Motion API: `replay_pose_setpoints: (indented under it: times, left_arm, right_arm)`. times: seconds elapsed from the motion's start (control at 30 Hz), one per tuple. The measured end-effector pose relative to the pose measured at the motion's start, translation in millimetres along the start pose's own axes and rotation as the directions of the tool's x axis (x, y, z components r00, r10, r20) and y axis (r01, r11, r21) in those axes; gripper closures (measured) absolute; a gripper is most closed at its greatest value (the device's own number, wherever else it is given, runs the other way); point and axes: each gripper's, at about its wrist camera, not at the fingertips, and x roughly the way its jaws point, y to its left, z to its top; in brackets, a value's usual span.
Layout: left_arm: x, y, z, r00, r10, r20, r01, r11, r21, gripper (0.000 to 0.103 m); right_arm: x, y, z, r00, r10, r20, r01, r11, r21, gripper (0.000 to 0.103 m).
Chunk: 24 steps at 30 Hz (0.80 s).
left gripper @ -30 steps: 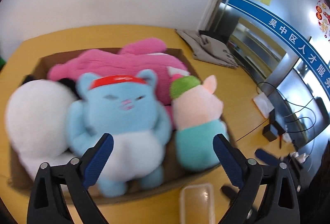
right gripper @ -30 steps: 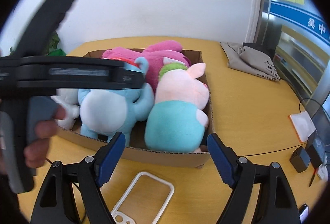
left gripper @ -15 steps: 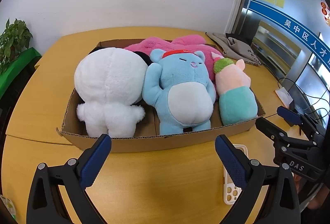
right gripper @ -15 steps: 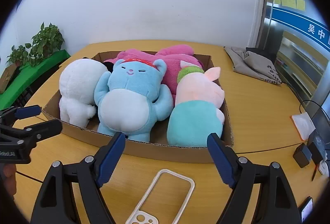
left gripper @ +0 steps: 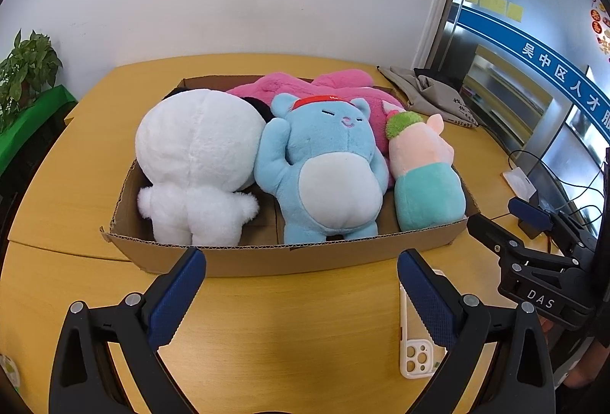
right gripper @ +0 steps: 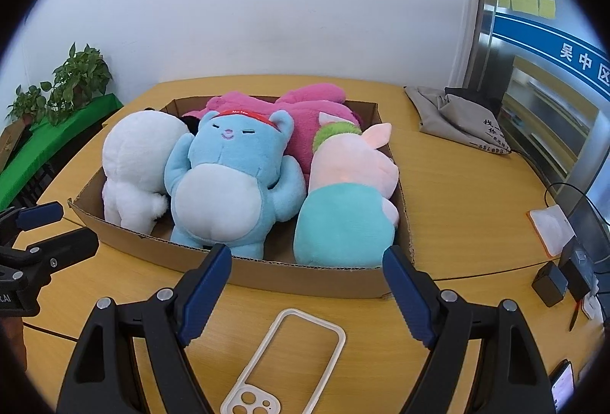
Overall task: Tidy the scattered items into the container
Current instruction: 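Pull both tools back and move toward the clear phone case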
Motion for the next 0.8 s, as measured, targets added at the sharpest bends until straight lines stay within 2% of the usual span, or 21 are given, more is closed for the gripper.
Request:
replay_pose_setpoints:
  times: [0.8]
  left_arm:
    - [3.3, -5.7, -3.5, 1.000, -0.011, -0.013, 0.011, 1.000, 0.002, 0.001]
  right_arm:
    - [-2.3, -5.5, -2.3, 1.000, -0.001, 0.000, 0.001, 1.000, 0.005, 0.021]
